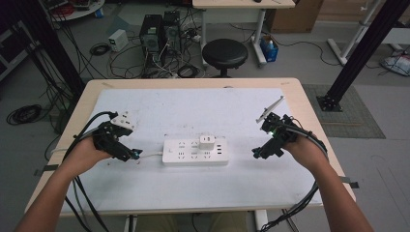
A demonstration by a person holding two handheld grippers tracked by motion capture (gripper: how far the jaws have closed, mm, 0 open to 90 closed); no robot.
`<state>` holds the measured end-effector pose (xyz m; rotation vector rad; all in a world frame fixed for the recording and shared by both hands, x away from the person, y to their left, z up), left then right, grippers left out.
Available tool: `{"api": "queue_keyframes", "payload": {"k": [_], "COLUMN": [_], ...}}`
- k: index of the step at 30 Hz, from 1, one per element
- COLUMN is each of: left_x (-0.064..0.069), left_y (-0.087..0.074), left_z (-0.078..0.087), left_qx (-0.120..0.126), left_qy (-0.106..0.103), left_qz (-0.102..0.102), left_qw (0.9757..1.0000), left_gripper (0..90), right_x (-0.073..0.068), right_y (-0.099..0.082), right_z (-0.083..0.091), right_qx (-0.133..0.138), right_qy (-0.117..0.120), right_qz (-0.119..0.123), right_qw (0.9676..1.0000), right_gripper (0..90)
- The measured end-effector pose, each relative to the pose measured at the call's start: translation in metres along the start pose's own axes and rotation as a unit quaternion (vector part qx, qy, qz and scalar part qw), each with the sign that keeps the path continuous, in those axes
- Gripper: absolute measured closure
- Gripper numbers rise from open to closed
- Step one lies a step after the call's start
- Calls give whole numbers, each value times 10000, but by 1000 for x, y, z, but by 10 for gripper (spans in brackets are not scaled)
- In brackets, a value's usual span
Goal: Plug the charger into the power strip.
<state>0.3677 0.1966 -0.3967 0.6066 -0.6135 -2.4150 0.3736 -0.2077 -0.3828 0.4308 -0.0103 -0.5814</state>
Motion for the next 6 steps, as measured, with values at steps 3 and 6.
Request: {"api": "queue_keyframes", "payload": {"k": [3, 6], "left_x": [0, -1], "left_y": [0, 0], "left_z": [0, 0], "left_qx": [4, 32], "left_qy": [5, 30], "left_qz": [9, 60], "left_qw": [10000, 10000], "left_gripper": [198, 198], "right_x": [0, 0], "right_y": [-3, -4], "right_z": [0, 0], "right_qx": [16, 56], "right_qy": [7, -3], "right_qz": [-13, -35], "right_qw": [10000, 10000], "right_gripper": [7, 7]}}
Point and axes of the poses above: each handheld gripper's, and its own axes: z roughly backward along the jaws, y roughly out of its top, x roughly to its right, the point moved 8 cm from there along -z, roughly forward along the jaws, and after that the axes turned 12 degrees about y, right-handed, at the moved point
